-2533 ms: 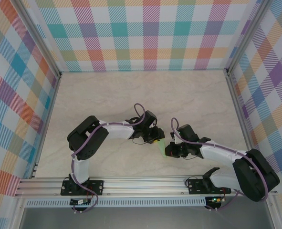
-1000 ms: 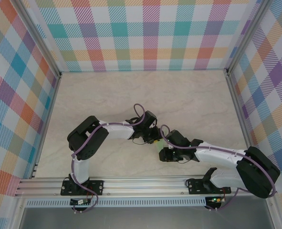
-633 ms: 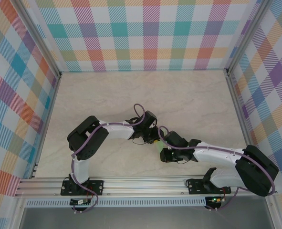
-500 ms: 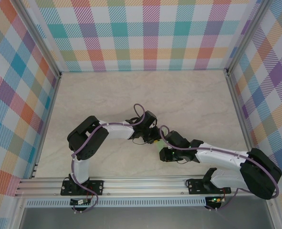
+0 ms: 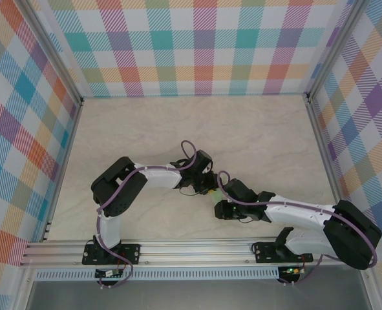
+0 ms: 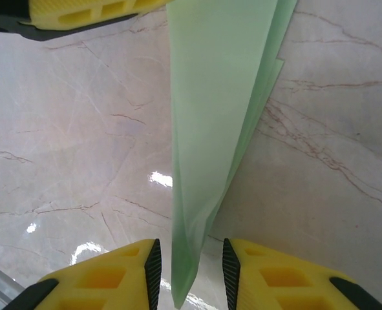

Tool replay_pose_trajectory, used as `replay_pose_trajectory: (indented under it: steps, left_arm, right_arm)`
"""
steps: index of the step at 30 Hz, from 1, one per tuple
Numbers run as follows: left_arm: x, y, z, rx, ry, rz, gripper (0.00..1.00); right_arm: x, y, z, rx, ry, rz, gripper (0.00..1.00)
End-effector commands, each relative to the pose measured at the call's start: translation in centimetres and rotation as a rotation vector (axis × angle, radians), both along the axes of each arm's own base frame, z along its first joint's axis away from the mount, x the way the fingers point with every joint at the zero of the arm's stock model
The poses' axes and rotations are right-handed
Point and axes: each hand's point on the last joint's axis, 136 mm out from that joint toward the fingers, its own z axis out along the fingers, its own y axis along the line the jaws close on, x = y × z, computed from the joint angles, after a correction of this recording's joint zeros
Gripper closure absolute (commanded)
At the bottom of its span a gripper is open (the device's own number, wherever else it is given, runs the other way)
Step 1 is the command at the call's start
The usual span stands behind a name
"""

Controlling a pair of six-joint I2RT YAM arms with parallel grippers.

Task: Fold a paper plane with a square sheet of paper (pick it up from the middle)
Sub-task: Fold the wing for the fifth time at the center of the table.

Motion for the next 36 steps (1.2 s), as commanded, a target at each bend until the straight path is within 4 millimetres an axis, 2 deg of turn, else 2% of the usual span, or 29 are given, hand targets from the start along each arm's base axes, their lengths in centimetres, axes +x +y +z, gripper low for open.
replay_pose_trajectory:
  steps: [1, 14, 20, 29, 32, 33, 36]
  left_arm:
    - [-1.2, 0.7, -1.6, 0.054, 0.032, -0.001, 0.67]
    - [-1.2, 0.8, -1.6, 0.056, 0.031, -0.001, 0.67]
    - [-1.2, 0.8, -1.7, 0.059, 0.032, 0.0, 0.67]
    - [-1.1, 0.9, -1.8, 0.06, 0.032, 0.008, 0.67]
    - [-1.1, 0.8, -1.7, 0.055, 0.032, 0.01, 0.67]
    - [-1.1, 0.8, -1.7, 0.054, 0.031, 0.009, 0.67]
    - [-1.1, 0.8, -1.7, 0.055, 0.031, 0.011, 0.67]
  right_arm:
    - [0.1, 0.4, -0.1, -0.002, -0.014, -0.002, 0.71]
    - [-0.3, -0.8, -0.9, -0.075, -0.022, 0.006, 0.84]
    - [-0.3, -1.9, -1.5, -0.149, -0.047, 0.031, 0.92]
    - [-0.1, -2.8, -1.6, -0.23, -0.118, 0.086, 0.98]
    - [-0.2, -2.3, -1.5, -0.216, -0.12, 0.107, 0.97]
    - [-0.3, -1.9, -1.3, -0.194, -0.111, 0.107, 0.94]
    - [-0.3, -1.4, 0.1, -0.107, -0.131, 0.071, 0.76]
